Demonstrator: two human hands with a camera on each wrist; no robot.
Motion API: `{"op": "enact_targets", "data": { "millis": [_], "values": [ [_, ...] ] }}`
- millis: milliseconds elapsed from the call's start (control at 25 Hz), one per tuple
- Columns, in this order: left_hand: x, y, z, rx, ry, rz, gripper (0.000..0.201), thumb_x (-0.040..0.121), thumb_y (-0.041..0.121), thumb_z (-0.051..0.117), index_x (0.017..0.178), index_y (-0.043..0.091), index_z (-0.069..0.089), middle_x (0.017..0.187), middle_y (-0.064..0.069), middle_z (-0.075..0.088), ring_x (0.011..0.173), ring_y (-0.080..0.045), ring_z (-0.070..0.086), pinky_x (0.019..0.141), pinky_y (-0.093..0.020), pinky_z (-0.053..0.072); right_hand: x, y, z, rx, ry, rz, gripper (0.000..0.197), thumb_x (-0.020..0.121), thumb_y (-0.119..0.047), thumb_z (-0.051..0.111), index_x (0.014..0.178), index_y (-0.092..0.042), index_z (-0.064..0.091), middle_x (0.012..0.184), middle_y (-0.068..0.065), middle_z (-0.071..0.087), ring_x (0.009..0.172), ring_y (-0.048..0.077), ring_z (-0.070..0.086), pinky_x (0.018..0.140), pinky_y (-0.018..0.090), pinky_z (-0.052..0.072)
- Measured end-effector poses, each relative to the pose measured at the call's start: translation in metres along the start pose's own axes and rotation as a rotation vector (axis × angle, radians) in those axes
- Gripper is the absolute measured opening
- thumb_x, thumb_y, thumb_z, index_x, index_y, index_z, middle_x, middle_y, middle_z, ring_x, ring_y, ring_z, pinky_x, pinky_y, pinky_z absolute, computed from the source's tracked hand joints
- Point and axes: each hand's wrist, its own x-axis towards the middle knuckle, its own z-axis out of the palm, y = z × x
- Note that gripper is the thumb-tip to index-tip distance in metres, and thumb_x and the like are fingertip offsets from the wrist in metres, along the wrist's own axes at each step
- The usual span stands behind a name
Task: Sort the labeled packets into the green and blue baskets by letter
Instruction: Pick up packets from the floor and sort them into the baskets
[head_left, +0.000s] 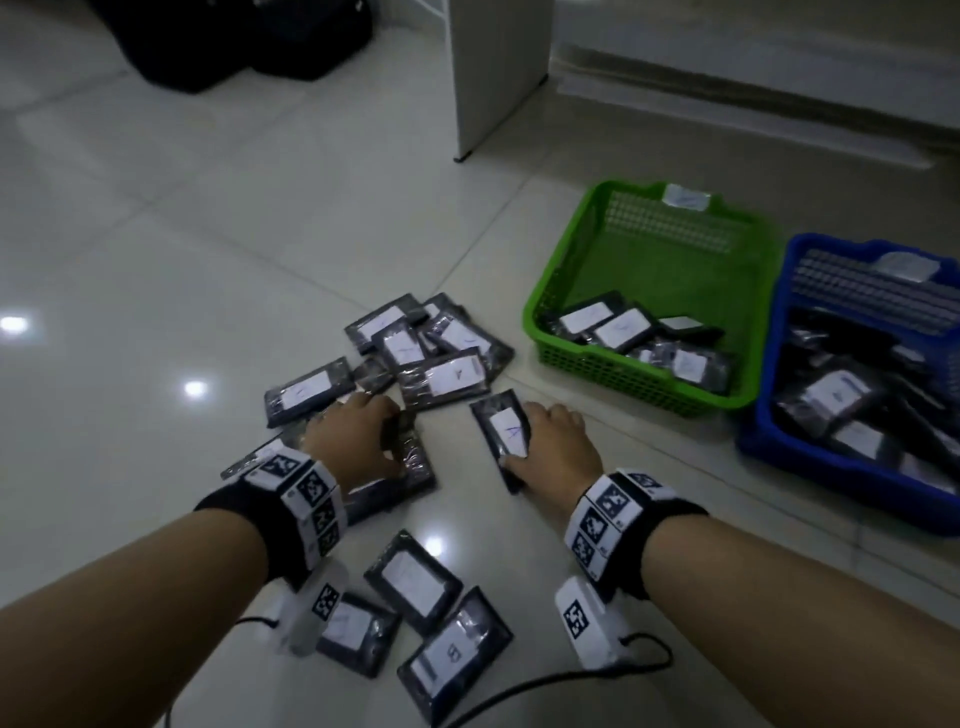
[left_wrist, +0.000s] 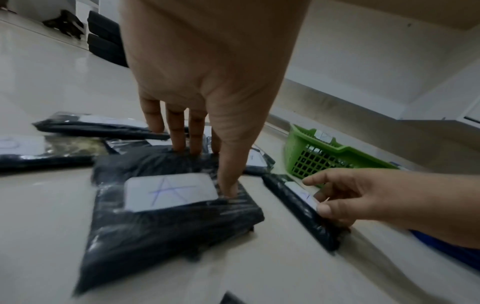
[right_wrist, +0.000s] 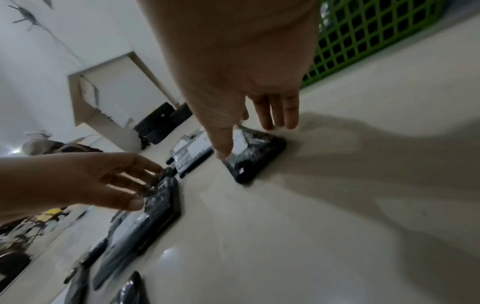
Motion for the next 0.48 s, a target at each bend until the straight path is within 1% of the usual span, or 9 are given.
{"op": "enact_targets", "data": {
  "millis": [120,200,240,280,320,360,400,440,480],
  "values": [
    [-0.002,-0.007,0.011,0.047,0.008,0.022,0.085,0.064,0.05,0.077,0.137,0.029,0.038,0.137,-0.002,0.045,0.125,-0.027,0.043,0.1,-0.044,0.041,0.003,-0.008,0.019,0.032,0.08,0.065,0.063,0.08,-0.034,0.07,0.132,-0.014,0.041,0.129,0.013,0.044,0.12,0.03,0.041,0.099,0.036,0.039],
    [-0.001,-0.008,0.01,0.07,0.002,-0.009,0.08,0.064,0.055,0.076,0.132,0.026,0.045,0.13,-0.005,0.049,0.121,-0.028,0.045,0.098,-0.042,0.039,0.008,-0.009,0.017,0.153,0.053,0.098,0.064,0.076,-0.03,0.075,0.128,-0.011,0.043,0.127,0.013,0.044,0.114,0.031,0.049,0.092,0.034,0.044],
    [0.0,-0.008,0.007,0.034,-0.013,-0.012,0.073,0.065,0.055,0.076,0.126,0.023,0.051,0.123,-0.006,0.053,0.116,-0.027,0.049,0.093,-0.038,0.041,0.011,-0.009,0.014,0.198,0.021,0.098,0.061,0.075,-0.029,0.077,0.124,-0.011,0.046,0.124,0.013,0.048,0.108,0.031,0.054,0.087,0.033,0.046],
    [0.002,-0.009,0.004,-0.052,-0.029,-0.001,0.063,0.069,0.053,0.075,0.119,0.02,0.056,0.117,-0.006,0.058,0.111,-0.026,0.054,0.087,-0.033,0.043,0.014,-0.007,0.011,0.253,-0.008,0.09,0.055,0.074,-0.028,0.077,0.119,-0.011,0.048,0.119,0.012,0.054,0.101,0.031,0.059,0.082,0.033,0.049],
    [0.003,-0.009,-0.001,-0.168,-0.055,0.009,0.052,0.074,0.048,0.073,0.115,0.018,0.059,0.113,-0.006,0.061,0.107,-0.024,0.057,0.083,-0.029,0.043,0.014,-0.006,0.009,0.349,-0.032,0.082,0.049,0.075,-0.026,0.076,0.114,-0.012,0.05,0.111,0.012,0.06,0.093,0.033,0.063,0.077,0.037,0.053],
    [0.004,-0.009,-0.005,-0.311,-0.082,0.008,0.044,0.079,0.044,0.07,0.112,0.018,0.06,0.11,-0.006,0.063,0.104,-0.023,0.058,0.083,-0.027,0.043,0.012,-0.006,0.005,0.496,-0.047,0.085,0.041,0.078,-0.022,0.074,0.111,-0.014,0.051,0.103,0.011,0.063,0.085,0.036,0.066,0.071,0.045,0.057],
    [0.005,-0.009,-0.01,-0.457,-0.101,-0.014,0.038,0.082,0.041,0.068,0.111,0.018,0.06,0.109,-0.006,0.063,0.102,-0.022,0.06,0.086,-0.028,0.046,0.011,-0.006,0.002,0.634,-0.055,0.099,0.034,0.081,-0.019,0.071,0.11,-0.015,0.052,0.096,0.011,0.064,0.077,0.04,0.067,0.063,0.053,0.058],
    [0.006,-0.007,-0.014,-0.615,-0.104,-0.039,0.034,0.083,0.04,0.067,0.109,0.019,0.06,0.107,-0.006,0.064,0.1,-0.023,0.062,0.089,-0.033,0.05,0.01,-0.004,-0.003,0.722,-0.055,0.103,0.028,0.084,-0.017,0.068,0.109,-0.015,0.054,0.093,0.012,0.064,0.073,0.043,0.067,0.057,0.057,0.056],
    [0.005,-0.004,-0.018,-0.759,-0.11,-0.069,0.031,0.084,0.038,0.067,0.108,0.018,0.06,0.106,-0.007,0.065,0.097,-0.024,0.063,0.089,-0.037,0.053,0.01,-0.003,-0.008,0.751,-0.048,0.082,0.022,0.086,-0.016,0.065,0.107,-0.016,0.057,0.091,0.014,0.065,0.072,0.044,0.067,0.055,0.06,0.055]
  ]
}}
